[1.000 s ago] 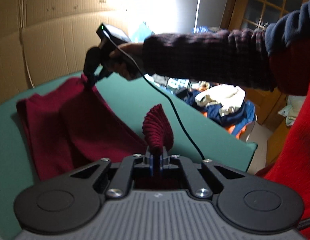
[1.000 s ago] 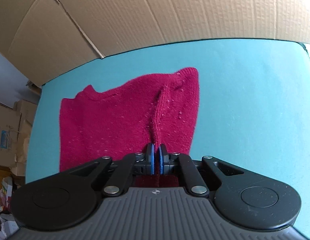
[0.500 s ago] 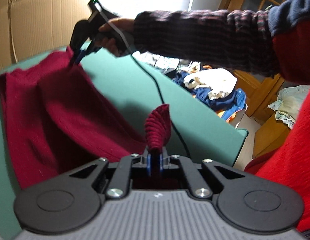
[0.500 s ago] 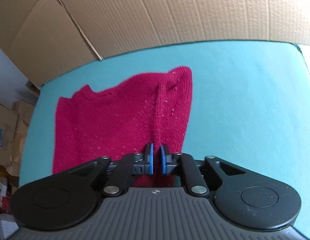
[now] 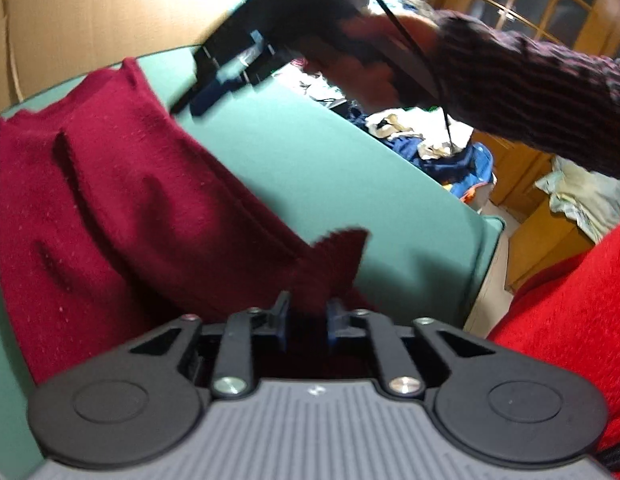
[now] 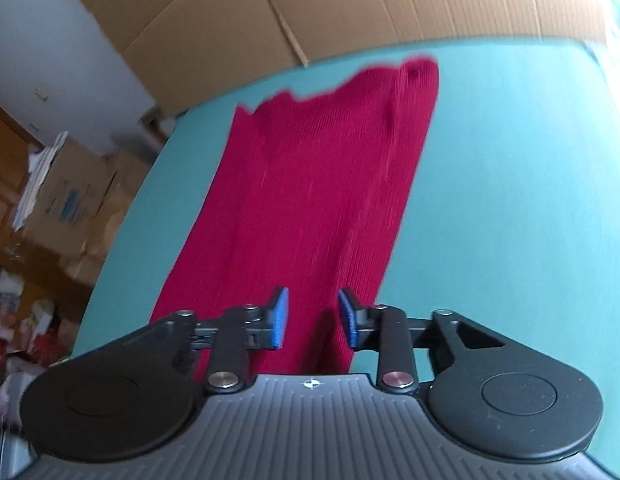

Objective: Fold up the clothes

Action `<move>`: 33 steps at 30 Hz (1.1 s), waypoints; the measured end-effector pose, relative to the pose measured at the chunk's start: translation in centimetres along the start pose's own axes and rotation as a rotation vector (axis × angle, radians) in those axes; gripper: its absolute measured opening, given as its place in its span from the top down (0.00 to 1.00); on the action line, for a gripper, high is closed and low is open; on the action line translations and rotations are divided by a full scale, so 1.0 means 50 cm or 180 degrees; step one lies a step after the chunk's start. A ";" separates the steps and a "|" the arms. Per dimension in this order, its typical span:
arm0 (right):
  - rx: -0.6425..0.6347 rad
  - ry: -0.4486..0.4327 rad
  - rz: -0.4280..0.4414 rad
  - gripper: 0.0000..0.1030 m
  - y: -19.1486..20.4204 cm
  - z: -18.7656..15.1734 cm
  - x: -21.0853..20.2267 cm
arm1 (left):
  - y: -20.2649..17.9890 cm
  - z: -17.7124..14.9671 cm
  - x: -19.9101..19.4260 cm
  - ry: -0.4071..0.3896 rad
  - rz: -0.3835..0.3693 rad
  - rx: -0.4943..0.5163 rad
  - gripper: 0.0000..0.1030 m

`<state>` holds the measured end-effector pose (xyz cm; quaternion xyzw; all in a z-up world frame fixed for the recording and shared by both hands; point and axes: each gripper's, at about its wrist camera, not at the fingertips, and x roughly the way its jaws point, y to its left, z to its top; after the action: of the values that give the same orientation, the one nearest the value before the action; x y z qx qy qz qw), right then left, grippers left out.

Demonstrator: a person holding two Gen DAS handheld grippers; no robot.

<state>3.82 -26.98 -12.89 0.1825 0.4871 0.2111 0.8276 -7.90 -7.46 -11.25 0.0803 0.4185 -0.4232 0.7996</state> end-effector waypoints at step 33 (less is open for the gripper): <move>0.0055 -0.0938 -0.0598 0.72 0.018 0.024 0.056 | 0.331 0.159 -0.009 -0.0818 0.1002 -0.0861 0.76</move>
<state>5.94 -24.84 -13.92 0.1722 0.3772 0.0997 0.9045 9.09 -0.64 -9.59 -0.0178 0.3486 -0.2403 0.9058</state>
